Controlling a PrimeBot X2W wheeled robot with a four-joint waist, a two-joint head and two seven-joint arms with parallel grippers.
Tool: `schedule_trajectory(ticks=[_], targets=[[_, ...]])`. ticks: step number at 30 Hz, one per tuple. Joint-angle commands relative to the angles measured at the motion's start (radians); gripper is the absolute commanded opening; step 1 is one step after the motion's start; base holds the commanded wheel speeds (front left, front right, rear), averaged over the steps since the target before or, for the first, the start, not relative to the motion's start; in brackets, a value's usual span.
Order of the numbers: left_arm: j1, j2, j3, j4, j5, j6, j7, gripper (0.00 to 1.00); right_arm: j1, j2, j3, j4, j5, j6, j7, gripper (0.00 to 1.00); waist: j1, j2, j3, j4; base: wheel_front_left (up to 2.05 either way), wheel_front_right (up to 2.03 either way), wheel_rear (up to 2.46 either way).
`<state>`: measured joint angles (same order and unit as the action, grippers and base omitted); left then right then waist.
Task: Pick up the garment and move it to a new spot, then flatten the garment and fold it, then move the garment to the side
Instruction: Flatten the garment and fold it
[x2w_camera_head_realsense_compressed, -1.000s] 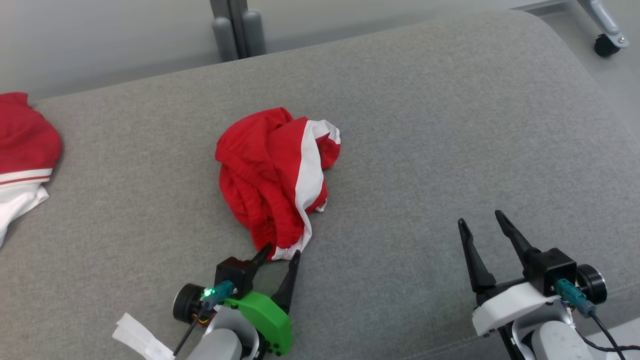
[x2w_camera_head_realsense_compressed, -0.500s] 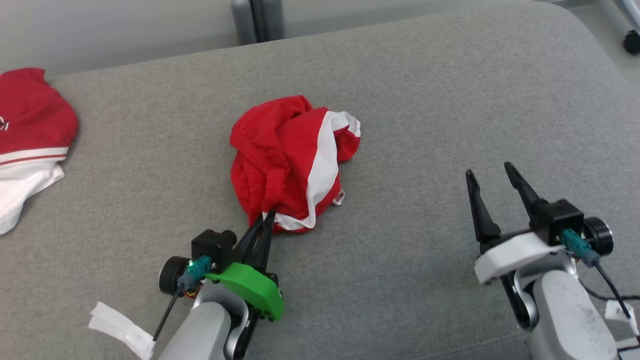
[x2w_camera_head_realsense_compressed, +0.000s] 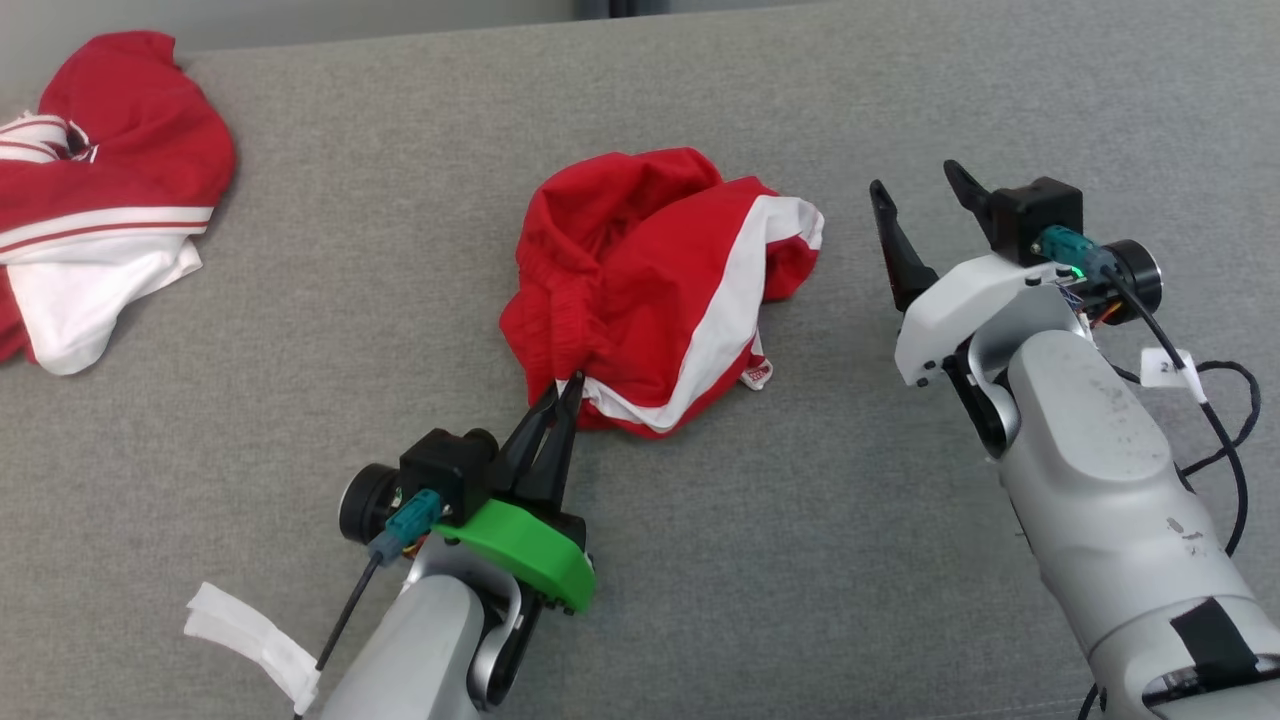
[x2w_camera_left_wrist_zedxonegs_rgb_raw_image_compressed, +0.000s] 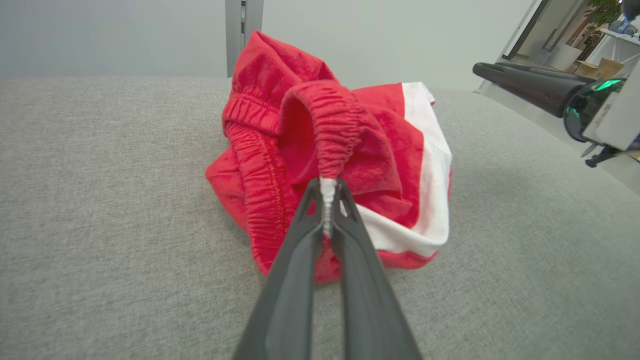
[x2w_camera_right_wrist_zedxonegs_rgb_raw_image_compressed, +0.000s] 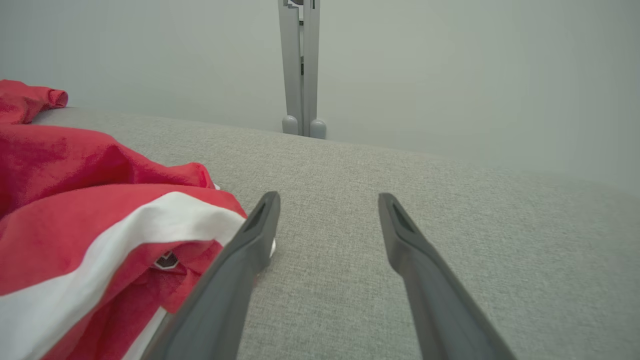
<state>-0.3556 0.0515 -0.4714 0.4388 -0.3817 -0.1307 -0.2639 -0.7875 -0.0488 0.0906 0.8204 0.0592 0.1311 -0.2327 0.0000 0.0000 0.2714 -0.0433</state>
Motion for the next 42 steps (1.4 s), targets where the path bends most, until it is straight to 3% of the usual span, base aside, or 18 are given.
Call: schedule_trajectory(ticks=[1, 11, 24, 25, 26, 31, 42], targets=[[-0.026, 0.001, -0.004, -0.006, -0.01, 0.0, -0.001, 0.0, -0.028, -0.003, 0.012, 0.051, -0.001, -0.001, 0.013, 1.0, 0.0, 0.0, 0.043, 0.042, 0.0, 0.0, 0.0], [-0.052, 0.0, -0.006, -0.024, -0.023, 0.0, -0.001, 0.0, -0.158, -0.004, 0.162, 0.254, 0.025, -0.001, 0.019, 1.0, 0.0, 0.0, 0.088, 0.067, 0.0, 0.0, 0.0], [-0.065, 0.0, 0.0, -0.031, -0.032, 0.0, -0.001, 0.0, -0.234, -0.003, 0.262, 0.368, 0.066, -0.001, 0.032, 1.0, 0.0, 0.0, 0.124, 0.085, 0.0, 0.0, 0.0], [-0.067, 0.0, 0.001, -0.031, -0.033, 0.0, -0.001, 0.0, -0.237, -0.003, 0.27, 0.373, 0.069, -0.001, 0.032, 0.67, 0.0, 0.0, 0.126, 0.087, 0.0, 0.0, 0.0], [-0.068, 0.0, 0.002, -0.03, -0.033, 0.0, -0.001, 0.0, -0.24, -0.003, 0.275, 0.377, 0.073, -0.001, 0.031, 0.47, 0.0, 0.0, 0.126, 0.087, 0.0, 0.0, 0.0], [-0.068, 0.0, 0.009, -0.024, -0.036, 0.0, -0.001, 0.0, -0.246, -0.005, 0.299, 0.391, 0.106, -0.001, 0.043, 0.0, 0.0, 0.0, 0.121, 0.085, 0.0, 0.0, 0.0], [-0.067, 0.001, 0.071, -0.034, -0.056, 0.0, -0.001, 0.0, -0.256, -0.004, 0.318, 0.376, 0.141, -0.001, -0.017, 0.0, 0.0, 0.0, 0.06, 0.037, 0.0, 0.0, 0.0]])
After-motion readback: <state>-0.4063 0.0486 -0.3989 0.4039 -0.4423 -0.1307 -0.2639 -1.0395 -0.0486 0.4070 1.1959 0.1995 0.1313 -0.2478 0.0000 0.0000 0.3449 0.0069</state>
